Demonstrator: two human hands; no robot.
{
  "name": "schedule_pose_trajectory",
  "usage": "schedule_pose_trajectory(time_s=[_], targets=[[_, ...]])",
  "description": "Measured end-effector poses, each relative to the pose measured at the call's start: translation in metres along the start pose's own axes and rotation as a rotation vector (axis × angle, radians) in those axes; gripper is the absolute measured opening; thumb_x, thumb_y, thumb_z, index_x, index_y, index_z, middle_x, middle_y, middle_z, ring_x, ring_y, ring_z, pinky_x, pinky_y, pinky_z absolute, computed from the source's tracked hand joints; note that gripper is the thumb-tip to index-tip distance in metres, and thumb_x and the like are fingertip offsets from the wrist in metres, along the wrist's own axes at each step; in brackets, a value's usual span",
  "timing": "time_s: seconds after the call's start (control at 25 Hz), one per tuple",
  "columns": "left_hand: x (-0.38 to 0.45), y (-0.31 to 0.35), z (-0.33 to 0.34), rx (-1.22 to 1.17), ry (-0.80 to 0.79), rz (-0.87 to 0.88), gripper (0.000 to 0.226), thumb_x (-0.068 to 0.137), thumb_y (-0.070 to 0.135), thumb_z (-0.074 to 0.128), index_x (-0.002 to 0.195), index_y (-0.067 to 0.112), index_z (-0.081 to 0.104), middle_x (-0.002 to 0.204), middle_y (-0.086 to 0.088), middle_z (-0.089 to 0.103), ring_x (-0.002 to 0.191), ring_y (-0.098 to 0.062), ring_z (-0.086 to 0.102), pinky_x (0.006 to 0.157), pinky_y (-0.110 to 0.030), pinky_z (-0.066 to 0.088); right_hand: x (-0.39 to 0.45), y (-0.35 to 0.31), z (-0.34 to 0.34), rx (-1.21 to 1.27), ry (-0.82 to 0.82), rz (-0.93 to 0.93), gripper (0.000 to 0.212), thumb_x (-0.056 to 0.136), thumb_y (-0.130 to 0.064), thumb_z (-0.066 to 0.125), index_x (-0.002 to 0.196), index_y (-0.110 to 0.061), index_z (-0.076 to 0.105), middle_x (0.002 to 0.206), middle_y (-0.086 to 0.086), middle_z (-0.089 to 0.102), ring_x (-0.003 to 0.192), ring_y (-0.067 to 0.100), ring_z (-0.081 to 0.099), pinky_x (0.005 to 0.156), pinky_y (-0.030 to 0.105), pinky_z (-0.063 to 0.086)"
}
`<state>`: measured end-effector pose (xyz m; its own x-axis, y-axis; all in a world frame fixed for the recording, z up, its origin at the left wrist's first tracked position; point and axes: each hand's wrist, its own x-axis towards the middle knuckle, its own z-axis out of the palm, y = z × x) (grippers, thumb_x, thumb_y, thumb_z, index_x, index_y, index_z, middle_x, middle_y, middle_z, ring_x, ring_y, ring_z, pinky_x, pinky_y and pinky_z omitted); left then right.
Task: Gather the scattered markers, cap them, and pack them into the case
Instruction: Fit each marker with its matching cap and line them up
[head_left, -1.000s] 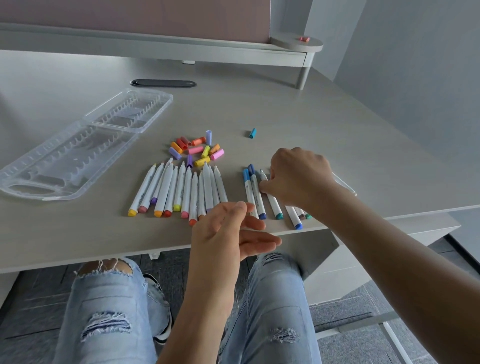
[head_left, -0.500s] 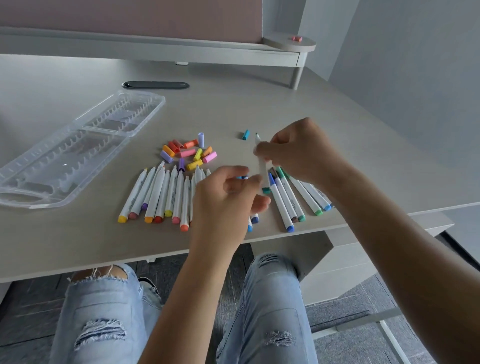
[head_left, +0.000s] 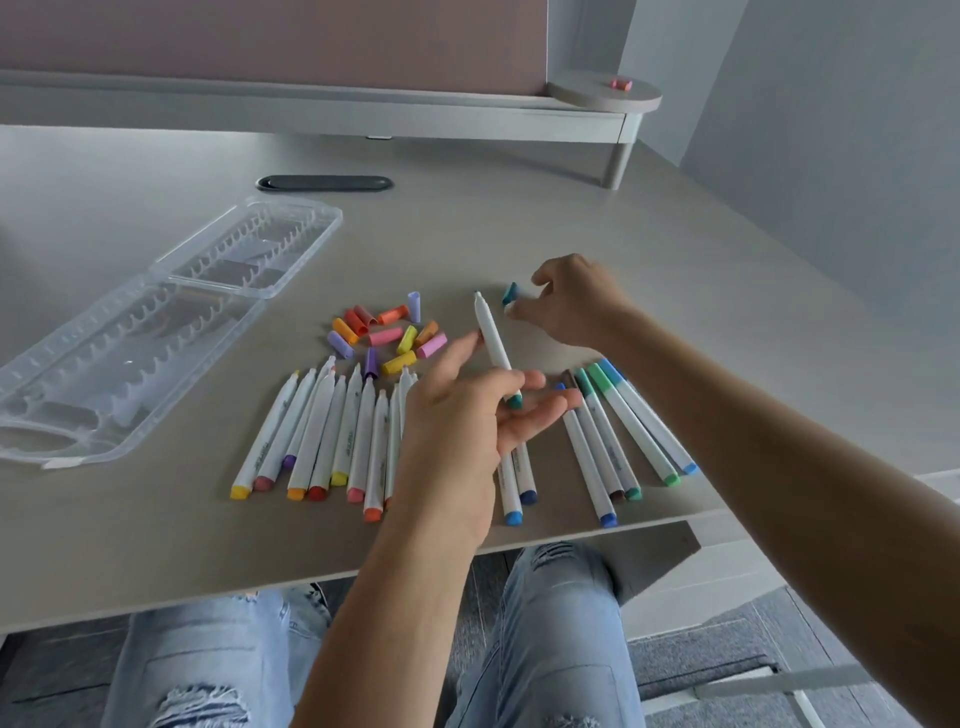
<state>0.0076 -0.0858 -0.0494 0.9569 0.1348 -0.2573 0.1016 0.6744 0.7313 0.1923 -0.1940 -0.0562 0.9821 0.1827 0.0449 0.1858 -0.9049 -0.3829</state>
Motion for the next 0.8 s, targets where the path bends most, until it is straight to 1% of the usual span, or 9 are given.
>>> schedule_pose_trajectory(time_s=[0.08,0.24,0.36,0.4,0.48,0.56,0.64,0.72,0.8], targets=[[0.009,0.004,0.0,-0.045,0.003,-0.018,0.038,0.097,-0.007,0.05,0.128,0.012,0.061,0.083,-0.018,0.068,0.085,-0.046,0.074,0.062,-0.03,0.062,0.011,-0.003,0.007,0.001,0.012,-0.026,0.066,0.085,-0.058,0.074,0.136,-0.019,0.061,0.124,0.005,0.067,0.117,0.028,0.06,0.091,0.036,0.05],[0.02,0.01,0.0,-0.088,0.006,-0.028,0.032,0.102,0.0,0.046,0.131,0.008,0.058,0.082,-0.018,0.066,0.088,-0.047,0.074,0.064,-0.033,0.063,0.021,-0.003,0.016,-0.01,0.053,-0.073,0.037,0.085,-0.048,0.077,0.111,-0.022,0.071,0.104,0.001,0.07,0.101,0.026,0.065,0.077,0.032,0.051],[0.022,0.01,-0.001,-0.064,0.005,-0.003,0.031,0.103,0.001,0.045,0.129,0.01,0.059,0.082,-0.018,0.069,0.089,-0.043,0.075,0.066,-0.035,0.063,0.011,-0.002,0.012,-0.002,0.064,-0.107,0.033,0.086,-0.047,0.078,0.102,-0.02,0.071,0.094,-0.003,0.068,0.092,0.023,0.064,0.072,0.032,0.049],[0.022,0.01,-0.002,-0.04,0.01,0.013,0.031,0.103,0.002,0.045,0.128,0.012,0.06,0.085,-0.018,0.072,0.089,-0.04,0.076,0.066,-0.035,0.063,0.004,-0.001,0.008,0.062,0.069,-0.1,0.033,0.085,-0.047,0.079,0.1,-0.019,0.072,0.092,-0.004,0.07,0.089,0.021,0.066,0.072,0.032,0.05],[0.021,0.008,-0.003,0.008,0.033,0.052,0.027,0.104,0.004,0.046,0.124,0.014,0.061,0.092,-0.017,0.075,0.09,-0.033,0.076,0.068,-0.036,0.063,-0.022,-0.001,-0.007,0.398,0.04,-0.027,0.032,0.085,-0.042,0.081,0.097,-0.013,0.075,0.088,0.0,0.077,0.084,0.022,0.073,0.075,0.035,0.058],[0.02,0.006,-0.005,0.028,0.063,0.082,0.019,0.103,0.006,0.05,0.114,0.012,0.064,0.097,-0.016,0.077,0.092,-0.028,0.075,0.071,-0.034,0.063,-0.058,0.0,-0.027,0.864,-0.088,0.034,0.023,0.091,-0.025,0.077,0.107,-0.008,0.074,0.093,0.009,0.08,0.082,0.021,0.076,0.076,0.033,0.061],[0.018,0.004,-0.006,0.059,0.079,0.098,0.016,0.102,0.007,0.052,0.103,0.015,0.066,0.101,-0.013,0.078,0.096,-0.023,0.071,0.072,-0.029,0.059,-0.091,0.004,-0.042,1.187,-0.223,0.046,0.025,0.095,-0.006,0.069,0.119,-0.007,0.071,0.102,0.015,0.078,0.082,0.019,0.075,0.079,0.03,0.063],[0.015,0.0,-0.005,0.073,0.083,0.111,0.016,0.1,0.007,0.055,0.104,0.014,0.069,0.101,-0.011,0.078,0.094,-0.02,0.068,0.075,-0.028,0.056,-0.116,0.01,-0.048,1.275,-0.281,0.022,0.033,0.095,0.005,0.062,0.123,-0.01,0.071,0.105,0.017,0.077,0.084,0.018,0.074,0.082,0.03,0.063],[0.01,-0.004,-0.003,0.026,0.083,0.11,0.016,0.097,0.004,0.059,0.106,0.008,0.072,0.093,-0.01,0.075,0.087,-0.018,0.067,0.08,-0.031,0.059,-0.131,0.014,-0.049,1.265,-0.269,0.007,0.036,0.096,0.008,0.058,0.123,-0.011,0.073,0.107,0.016,0.076,0.088,0.019,0.073,0.088,0.032,0.062]])
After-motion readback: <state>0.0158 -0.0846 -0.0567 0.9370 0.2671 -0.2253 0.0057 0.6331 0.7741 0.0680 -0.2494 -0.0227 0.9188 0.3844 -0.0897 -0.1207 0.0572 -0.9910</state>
